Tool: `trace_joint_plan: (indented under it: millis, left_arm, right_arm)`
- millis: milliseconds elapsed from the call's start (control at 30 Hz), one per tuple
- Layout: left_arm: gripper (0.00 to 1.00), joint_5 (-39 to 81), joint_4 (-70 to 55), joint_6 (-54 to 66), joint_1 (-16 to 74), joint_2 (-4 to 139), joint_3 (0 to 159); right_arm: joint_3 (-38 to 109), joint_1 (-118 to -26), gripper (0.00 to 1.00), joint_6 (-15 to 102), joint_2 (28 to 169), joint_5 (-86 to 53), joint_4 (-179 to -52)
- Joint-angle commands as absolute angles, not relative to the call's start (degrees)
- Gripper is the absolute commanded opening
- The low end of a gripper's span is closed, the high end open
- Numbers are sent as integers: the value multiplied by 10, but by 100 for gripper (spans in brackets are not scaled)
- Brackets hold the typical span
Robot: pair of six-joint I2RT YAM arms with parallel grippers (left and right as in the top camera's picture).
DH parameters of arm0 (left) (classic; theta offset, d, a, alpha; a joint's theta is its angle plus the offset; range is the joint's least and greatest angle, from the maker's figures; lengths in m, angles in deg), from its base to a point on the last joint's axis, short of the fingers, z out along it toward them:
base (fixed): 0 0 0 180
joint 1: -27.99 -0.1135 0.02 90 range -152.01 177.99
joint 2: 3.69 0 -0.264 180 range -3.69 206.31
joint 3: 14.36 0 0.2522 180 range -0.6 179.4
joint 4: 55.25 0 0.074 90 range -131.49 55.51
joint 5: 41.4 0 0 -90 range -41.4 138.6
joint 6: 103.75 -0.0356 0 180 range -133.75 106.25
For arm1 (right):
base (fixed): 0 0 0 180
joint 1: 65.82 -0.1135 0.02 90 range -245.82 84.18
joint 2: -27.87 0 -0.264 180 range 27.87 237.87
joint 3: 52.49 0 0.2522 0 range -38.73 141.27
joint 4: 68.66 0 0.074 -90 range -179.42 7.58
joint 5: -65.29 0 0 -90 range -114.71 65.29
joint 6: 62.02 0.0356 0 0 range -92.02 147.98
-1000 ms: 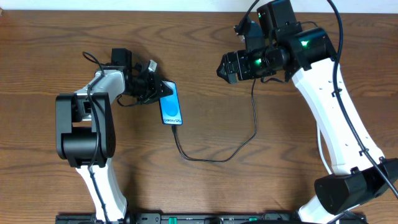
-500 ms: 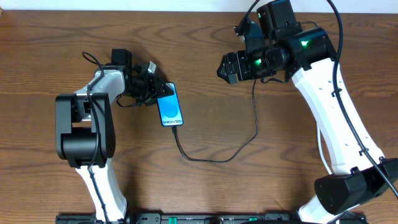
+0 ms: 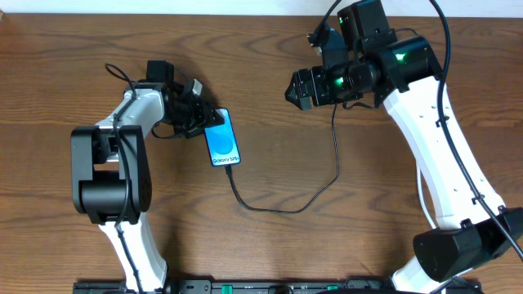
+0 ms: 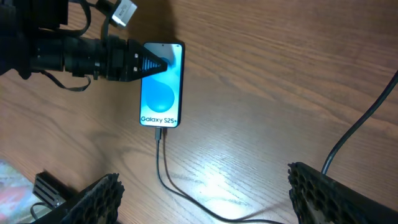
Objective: Plug charger to phone and switch on socket
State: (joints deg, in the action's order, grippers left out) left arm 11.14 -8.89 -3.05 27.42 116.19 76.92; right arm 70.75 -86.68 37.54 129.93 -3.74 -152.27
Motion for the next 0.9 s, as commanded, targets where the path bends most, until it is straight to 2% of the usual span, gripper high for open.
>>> trace_joint_plan:
  millis: [0, 267, 567, 667, 700, 733, 767, 867]
  left_arm:
    - [50, 257, -78, -25, 271, 1180, 761]
    - [50, 359, -68, -25, 271, 1180, 761]
    - [52, 373, -57, -21, 270, 1162, 768]
    - [51, 378, -52, -21, 269, 1122, 779]
    - [51, 379, -51, -21, 268, 1104, 783]
    - [51, 380, -51, -21, 266, 1086, 785]
    - [51, 379, -51, -21, 263, 1063, 787]
    - [51, 379, -48, -21, 254, 988, 787]
  right_arm:
    - [714, -869, 85, 369, 1292, -39, -1525]
    - [714, -869, 85, 369, 1292, -38, -1525]
    - [714, -869, 86, 369, 1292, -52, -1525]
    - [714, -865, 77, 369, 1292, -57, -1525]
    - [714, -863, 70, 369, 1292, -60, -1525]
    - [714, -860, 61, 369, 1292, -60, -1525]
    - [714, -858, 48, 369, 1292, -60, -1525]
    - [714, -846, 23, 369, 1292, -60, -1525]
